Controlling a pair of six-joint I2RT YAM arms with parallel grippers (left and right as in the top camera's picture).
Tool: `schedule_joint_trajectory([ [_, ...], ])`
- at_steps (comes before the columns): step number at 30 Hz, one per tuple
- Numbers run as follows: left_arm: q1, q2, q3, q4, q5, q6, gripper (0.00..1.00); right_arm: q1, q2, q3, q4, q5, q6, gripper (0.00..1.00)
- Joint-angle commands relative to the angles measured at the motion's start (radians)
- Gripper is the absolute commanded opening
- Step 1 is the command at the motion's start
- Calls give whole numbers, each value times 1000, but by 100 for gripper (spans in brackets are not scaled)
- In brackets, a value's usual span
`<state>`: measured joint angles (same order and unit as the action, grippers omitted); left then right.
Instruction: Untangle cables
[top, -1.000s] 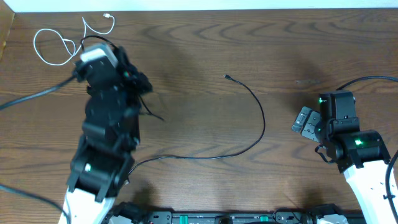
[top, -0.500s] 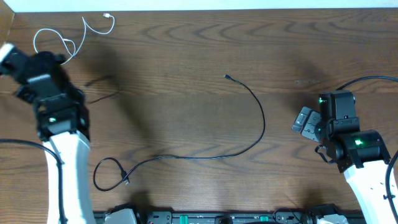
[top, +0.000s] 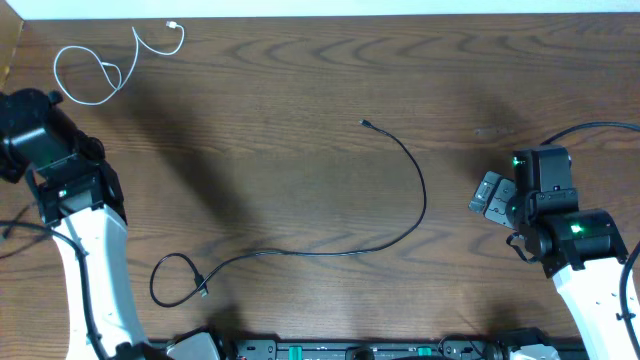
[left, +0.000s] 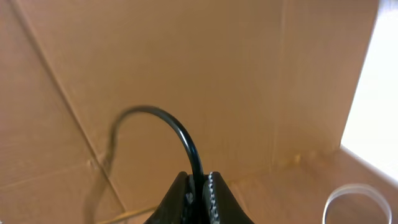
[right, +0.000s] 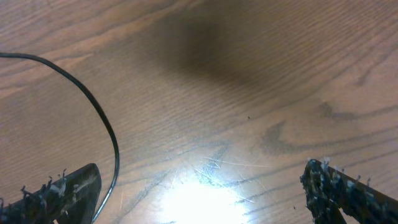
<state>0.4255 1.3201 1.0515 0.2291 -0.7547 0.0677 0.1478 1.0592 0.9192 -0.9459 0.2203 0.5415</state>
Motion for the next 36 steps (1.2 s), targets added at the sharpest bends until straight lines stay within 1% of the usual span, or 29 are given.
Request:
schedule_joint_trajectory([
  [1, 3, 81, 7, -50, 101, 25, 7, -6, -6, 2, -1, 9, 11, 99],
  [5, 12, 184, 7, -50, 100, 29, 8, -6, -6, 2, -1, 9, 11, 99],
  [9, 26, 288, 7, -88, 101, 28, 8, -6, -6, 2, -1, 9, 11, 99],
  [12, 37, 347, 7, -68, 114, 25, 8, -7, -6, 2, -1, 9, 11, 99],
  [16, 58, 393, 7, -21, 212, 25, 8, -7, -6, 2, -1, 9, 11, 99],
  [21, 88, 415, 7, -5, 357, 8, 8, -7, -6, 2, -1, 9, 11, 99],
  [24, 106, 432, 7, -11, 375, -42, 17, -7, -6, 2, -1, 9, 11, 99],
  [25, 112, 440, 7, -23, 383, -44, 22, -7, -6, 2, -1, 9, 11, 99],
  [28, 130, 484, 7, -78, 407, -36, 31, -7, -6, 2, -1, 9, 11, 99],
  [30, 142, 520, 7, -128, 406, -11, 33, -6, -6, 2, -1, 9, 11, 99],
  [33, 152, 549, 7, -186, 403, -9, 49, -7, -6, 2, -1, 9, 11, 99],
  [36, 151, 535, 7, -193, 404, -24, 53, -7, -6, 2, -1, 9, 11, 99],
])
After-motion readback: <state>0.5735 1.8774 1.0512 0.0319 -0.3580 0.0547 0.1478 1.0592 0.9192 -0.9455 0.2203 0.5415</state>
